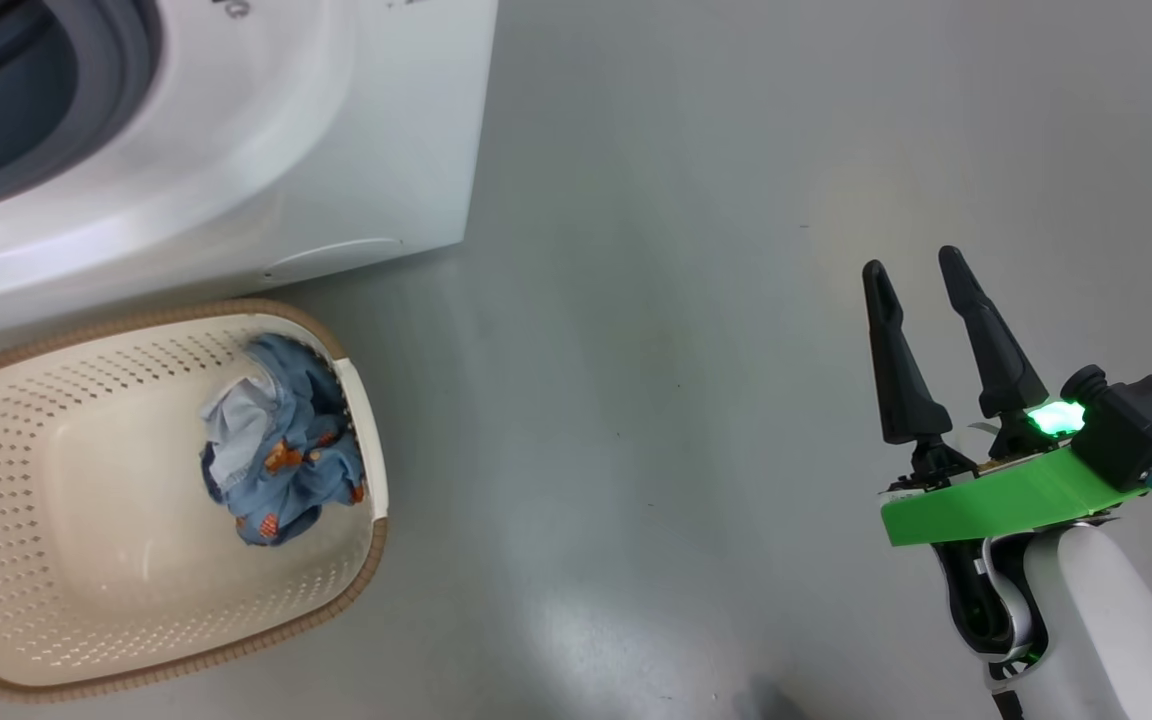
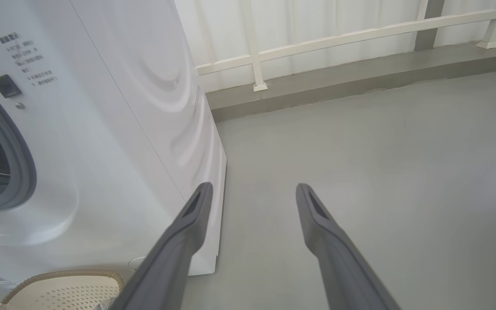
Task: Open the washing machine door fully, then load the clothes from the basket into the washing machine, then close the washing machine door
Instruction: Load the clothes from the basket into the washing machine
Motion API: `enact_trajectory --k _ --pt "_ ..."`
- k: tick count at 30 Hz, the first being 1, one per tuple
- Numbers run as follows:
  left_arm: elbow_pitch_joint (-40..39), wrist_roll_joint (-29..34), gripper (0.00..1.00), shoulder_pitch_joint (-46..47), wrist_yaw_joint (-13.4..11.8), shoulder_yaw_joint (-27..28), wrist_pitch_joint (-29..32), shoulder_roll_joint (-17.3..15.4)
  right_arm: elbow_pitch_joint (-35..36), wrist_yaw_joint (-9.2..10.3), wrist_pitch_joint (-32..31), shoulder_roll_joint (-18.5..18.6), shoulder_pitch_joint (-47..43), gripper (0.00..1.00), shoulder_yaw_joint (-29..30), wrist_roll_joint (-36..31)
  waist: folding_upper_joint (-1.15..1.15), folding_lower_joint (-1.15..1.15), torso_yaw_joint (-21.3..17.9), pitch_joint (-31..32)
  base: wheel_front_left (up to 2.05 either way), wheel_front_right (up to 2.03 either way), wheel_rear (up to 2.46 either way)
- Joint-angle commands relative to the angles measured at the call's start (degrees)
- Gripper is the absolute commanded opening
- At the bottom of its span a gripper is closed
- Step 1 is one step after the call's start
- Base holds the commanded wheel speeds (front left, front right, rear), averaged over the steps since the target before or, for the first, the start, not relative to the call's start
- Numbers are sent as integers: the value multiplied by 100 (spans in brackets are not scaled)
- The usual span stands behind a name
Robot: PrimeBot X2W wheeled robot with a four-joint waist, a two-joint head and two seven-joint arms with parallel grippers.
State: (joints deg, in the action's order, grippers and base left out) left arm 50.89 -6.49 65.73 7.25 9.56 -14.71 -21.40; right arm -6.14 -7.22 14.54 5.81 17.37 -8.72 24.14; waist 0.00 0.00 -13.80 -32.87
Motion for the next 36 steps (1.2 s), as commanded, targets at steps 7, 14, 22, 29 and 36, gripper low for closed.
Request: enact_trajectory --k 7,14,22,29,36 --pt "-475 -137 100 -616 -2 242 -29 -33 106 -26 46 180 -135 100 -20 -75 0 0 119 249 0 0 0" --pt "-883 -250 100 -1202 19 308 -29 160 60 -26 46 281 -186 100 -27 -77 0 0 252 529 0 0 0" --pt "-1301 -537 100 -2032 23 275 -29 376 -65 -26 46 445 -323 100 -64 -53 0 0 399 1021 0 0 0" --pt "-1505 -658 100 -2628 23 258 -29 473 -164 -26 46 589 -491 100 -104 -25 0 0 488 1448 0 0 0" --pt "-1646 -620 100 -3291 24 199 -29 610 -211 -26 46 757 -777 100 -52 20 0 0 686 1895 0 0 0"
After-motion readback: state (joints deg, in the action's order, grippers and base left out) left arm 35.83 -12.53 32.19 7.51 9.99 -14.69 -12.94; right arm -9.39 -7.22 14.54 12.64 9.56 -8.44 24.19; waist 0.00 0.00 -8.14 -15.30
